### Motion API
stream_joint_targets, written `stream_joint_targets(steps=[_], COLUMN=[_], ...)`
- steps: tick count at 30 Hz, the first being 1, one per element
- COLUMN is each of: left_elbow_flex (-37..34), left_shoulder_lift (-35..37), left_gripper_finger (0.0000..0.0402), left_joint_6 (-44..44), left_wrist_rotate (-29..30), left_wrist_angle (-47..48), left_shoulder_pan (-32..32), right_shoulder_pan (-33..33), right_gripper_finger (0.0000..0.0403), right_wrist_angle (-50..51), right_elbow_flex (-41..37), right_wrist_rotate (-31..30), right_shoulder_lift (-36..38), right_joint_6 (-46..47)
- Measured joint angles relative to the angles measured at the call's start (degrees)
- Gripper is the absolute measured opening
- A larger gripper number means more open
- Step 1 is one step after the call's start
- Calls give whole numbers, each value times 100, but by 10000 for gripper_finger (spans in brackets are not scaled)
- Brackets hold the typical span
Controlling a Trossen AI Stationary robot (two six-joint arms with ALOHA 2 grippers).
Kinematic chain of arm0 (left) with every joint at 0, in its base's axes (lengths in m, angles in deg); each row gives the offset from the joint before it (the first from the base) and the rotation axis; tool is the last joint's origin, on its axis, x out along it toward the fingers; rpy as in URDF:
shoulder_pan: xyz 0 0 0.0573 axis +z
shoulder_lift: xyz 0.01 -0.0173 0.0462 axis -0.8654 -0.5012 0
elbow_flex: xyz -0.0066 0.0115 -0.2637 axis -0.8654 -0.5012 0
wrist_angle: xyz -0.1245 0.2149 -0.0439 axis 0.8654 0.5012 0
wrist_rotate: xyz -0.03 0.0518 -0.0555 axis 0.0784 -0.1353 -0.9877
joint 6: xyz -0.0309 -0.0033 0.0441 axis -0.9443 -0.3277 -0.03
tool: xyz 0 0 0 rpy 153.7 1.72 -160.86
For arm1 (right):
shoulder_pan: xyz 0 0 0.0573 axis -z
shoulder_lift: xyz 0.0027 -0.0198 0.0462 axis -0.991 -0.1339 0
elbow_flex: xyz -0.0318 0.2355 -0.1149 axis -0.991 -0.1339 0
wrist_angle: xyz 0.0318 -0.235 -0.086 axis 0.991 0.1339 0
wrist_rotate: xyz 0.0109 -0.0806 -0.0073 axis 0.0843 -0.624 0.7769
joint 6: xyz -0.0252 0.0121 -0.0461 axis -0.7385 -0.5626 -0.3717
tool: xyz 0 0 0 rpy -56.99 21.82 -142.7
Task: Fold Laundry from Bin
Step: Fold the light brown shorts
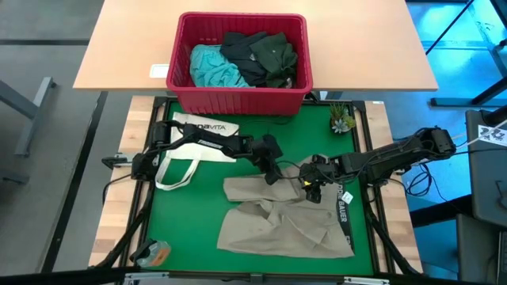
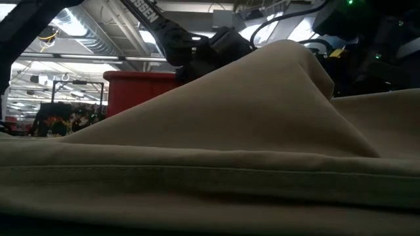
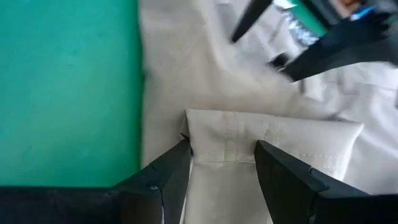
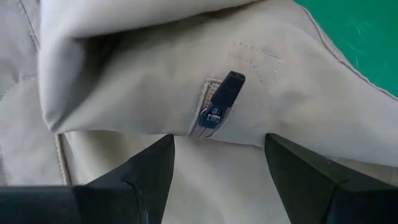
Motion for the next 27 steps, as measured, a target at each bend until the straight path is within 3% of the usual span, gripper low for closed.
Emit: stream_joint_targets(steps=[12,24,27], left_elbow_flex=[0,0,0], left_shoulder_lift=[0,0,0], left_gripper_finger=[161,12,5], left_joint_6=[-158,-120,-119], left_wrist_rotate=[-459,-565,-565], left_wrist_angle=[-262,-291,-289], left_shoulder_pan=[213,185,187], right_shoulder_pan=[0,2,2], right_gripper_finger=[250,250,250], right_wrist_angle=[20,22,27], right_elbow_flex=[0,2,2], right_wrist_rotate=[0,0,0], right_shoulder_lift=[0,0,0], right_joint_6=[2,0,0])
